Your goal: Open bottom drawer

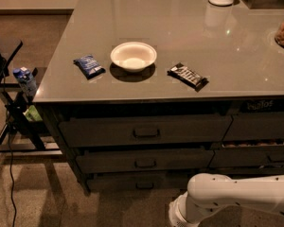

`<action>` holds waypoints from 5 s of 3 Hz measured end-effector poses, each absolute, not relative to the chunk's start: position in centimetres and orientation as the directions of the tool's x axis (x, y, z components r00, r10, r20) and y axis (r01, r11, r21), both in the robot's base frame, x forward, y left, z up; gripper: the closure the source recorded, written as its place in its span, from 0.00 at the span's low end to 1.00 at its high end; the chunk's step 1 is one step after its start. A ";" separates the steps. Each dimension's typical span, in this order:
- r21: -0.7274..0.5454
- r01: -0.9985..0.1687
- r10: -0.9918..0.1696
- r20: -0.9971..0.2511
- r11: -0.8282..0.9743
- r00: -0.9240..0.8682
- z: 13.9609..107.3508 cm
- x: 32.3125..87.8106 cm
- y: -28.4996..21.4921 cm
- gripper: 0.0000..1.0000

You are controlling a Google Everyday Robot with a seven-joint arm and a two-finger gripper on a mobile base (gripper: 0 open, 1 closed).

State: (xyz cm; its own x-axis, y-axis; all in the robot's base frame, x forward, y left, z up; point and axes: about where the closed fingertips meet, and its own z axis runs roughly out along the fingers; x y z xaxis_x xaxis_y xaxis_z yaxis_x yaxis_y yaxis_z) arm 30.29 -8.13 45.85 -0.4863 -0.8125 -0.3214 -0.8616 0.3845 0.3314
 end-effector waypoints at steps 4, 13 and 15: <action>0.282 -0.856 -0.805 -0.305 0.433 -0.508 40.2 36.0 -11.4 0.00; 0.161 -0.822 -0.677 -0.492 0.546 -0.547 23.4 51.6 -12.8 0.00; 0.125 -0.832 -0.696 -0.490 0.540 -0.525 21.1 54.7 -13.8 0.00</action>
Offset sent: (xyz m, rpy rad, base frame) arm 0.0169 -0.0182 -0.0345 -0.0613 0.0073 -0.0355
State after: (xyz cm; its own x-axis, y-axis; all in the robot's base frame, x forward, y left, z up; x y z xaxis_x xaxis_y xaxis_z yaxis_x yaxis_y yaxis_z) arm 54.73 -13.85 21.07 -0.5249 -0.6958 -0.4902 -0.8323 0.5400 0.1247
